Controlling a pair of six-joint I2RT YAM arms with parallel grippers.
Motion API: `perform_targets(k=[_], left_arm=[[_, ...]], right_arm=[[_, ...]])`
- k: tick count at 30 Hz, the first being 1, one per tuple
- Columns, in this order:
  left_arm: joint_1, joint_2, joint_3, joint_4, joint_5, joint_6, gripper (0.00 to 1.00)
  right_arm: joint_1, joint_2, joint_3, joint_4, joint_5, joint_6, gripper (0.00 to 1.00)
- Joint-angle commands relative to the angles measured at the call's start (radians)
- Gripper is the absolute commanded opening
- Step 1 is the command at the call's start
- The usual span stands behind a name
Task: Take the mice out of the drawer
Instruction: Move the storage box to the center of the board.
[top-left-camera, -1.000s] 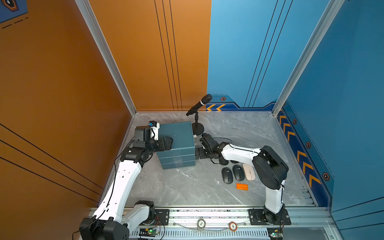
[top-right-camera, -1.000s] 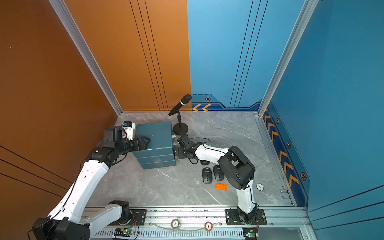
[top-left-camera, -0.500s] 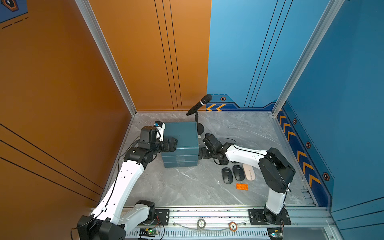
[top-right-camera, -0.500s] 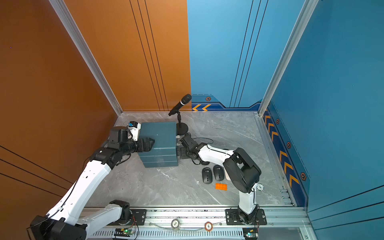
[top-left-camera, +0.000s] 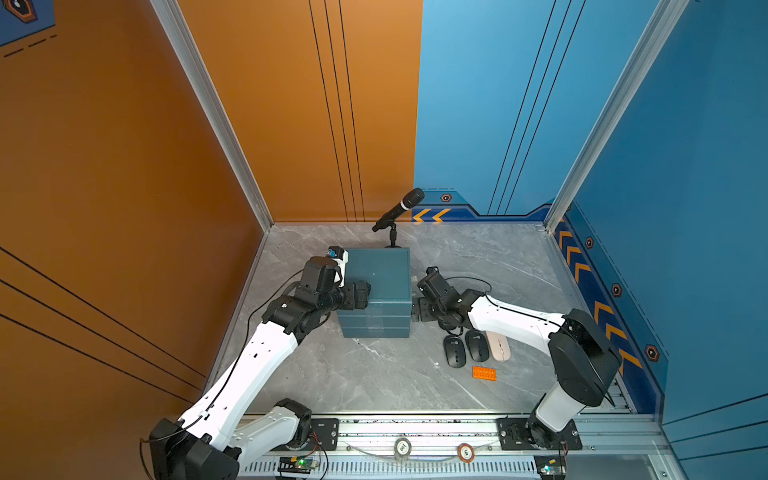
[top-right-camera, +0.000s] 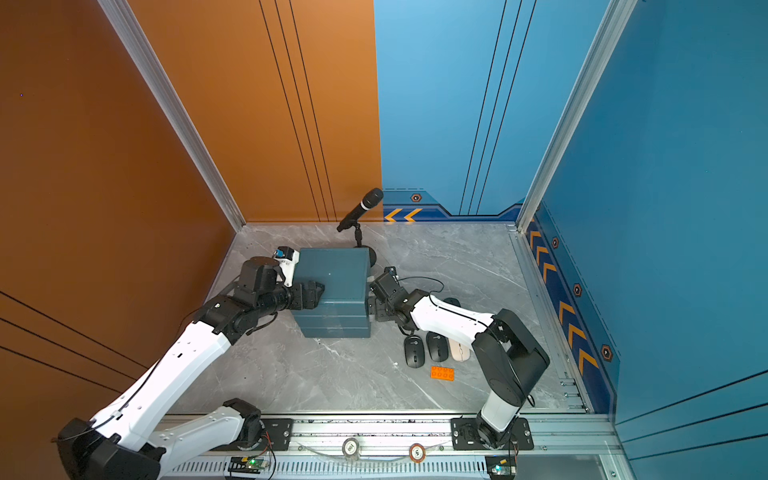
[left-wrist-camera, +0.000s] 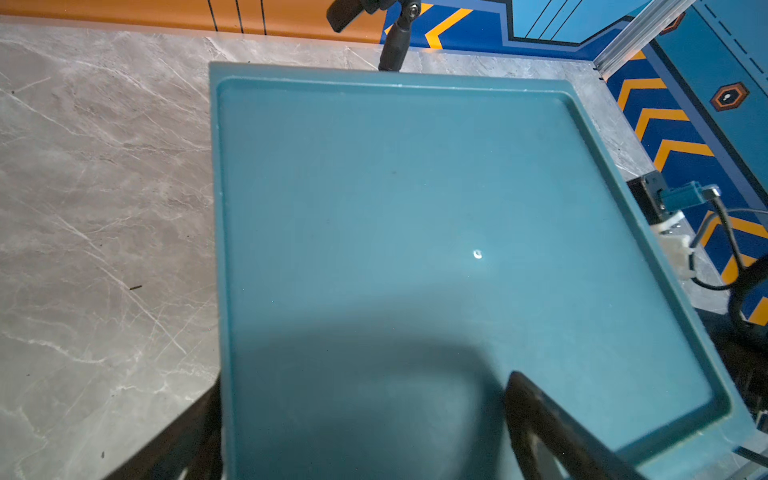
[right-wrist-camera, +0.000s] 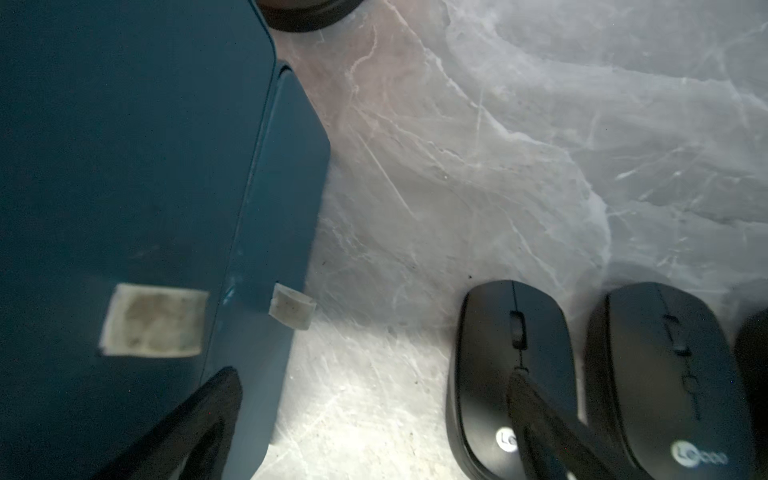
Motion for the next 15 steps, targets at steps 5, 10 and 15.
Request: perform_targets(k=[5, 10, 15], left_arm=[[-0.146, 0.017, -0.007, -0.018, 0.175, -0.051, 0.98], [-0.188, 0.009, -0.013, -0.019, 0.134, -0.097, 0.98], [-0.213, 0.009, -0.023, -0.018, 0.116, -0.124, 0.98]], right_arm=[[0.060, -0.123, -0.044, 0.101, -0.024, 0.001, 1.00], [0.060, -0.158, -0.076, 0.093, 0.007, 0.004, 1.00], [0.058, -0.154, -0.074, 0.071, 0.030, 0.002, 1.00]])
